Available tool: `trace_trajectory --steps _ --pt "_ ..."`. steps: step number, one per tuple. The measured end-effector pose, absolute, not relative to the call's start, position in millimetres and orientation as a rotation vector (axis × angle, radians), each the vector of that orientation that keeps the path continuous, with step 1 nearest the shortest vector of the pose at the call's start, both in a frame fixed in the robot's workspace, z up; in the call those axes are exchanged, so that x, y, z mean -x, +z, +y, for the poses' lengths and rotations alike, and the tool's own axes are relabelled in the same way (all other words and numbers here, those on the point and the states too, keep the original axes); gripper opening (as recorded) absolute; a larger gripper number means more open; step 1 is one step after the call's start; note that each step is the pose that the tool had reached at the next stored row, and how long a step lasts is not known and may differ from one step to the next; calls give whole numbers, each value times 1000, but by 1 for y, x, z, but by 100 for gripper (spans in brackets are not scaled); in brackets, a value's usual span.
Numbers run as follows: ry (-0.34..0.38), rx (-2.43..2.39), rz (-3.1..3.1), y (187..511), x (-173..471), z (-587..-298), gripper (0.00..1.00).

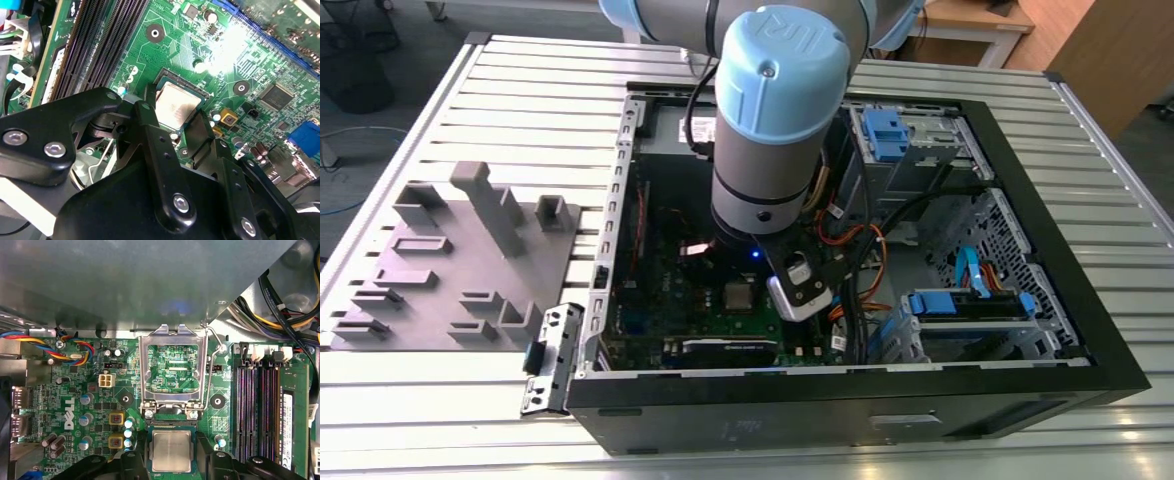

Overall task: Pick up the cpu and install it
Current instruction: 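Place the cpu into insertion slot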

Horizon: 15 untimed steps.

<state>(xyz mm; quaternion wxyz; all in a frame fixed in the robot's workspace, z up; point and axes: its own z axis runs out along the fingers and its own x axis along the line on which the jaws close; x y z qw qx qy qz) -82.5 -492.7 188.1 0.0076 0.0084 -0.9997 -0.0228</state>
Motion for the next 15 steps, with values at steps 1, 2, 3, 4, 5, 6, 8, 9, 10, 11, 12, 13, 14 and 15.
trace_trajectory --steps 1,2,3,4,5,6,8,9,10,11,12,13,14,15 --pt "-71 -26 -3125 188 82 -493 47" --pt "-72 -26 -3125 188 82 -493 47" --pt "-72 -27 -3125 188 82 -493 47" --pt "-71 -27 -3125 188 82 -493 47" --pt "-71 -26 -3125 187 82 -493 47" --pt "-71 -26 -3125 187 82 -493 47" --pt "-71 -26 -3125 187 82 -493 47" --pt "-71 -26 -3125 187 82 -493 47" --pt "-71 -26 -3125 187 82 -493 47" --pt "-71 -26 -3125 187 82 -493 47" --pt "-71 -26 -3125 187 82 -493 47" --pt "-71 -27 -3125 187 82 -493 47" --pt "-71 -26 -3125 187 82 -493 47" --pt "-71 -26 -3125 187 82 -493 47"
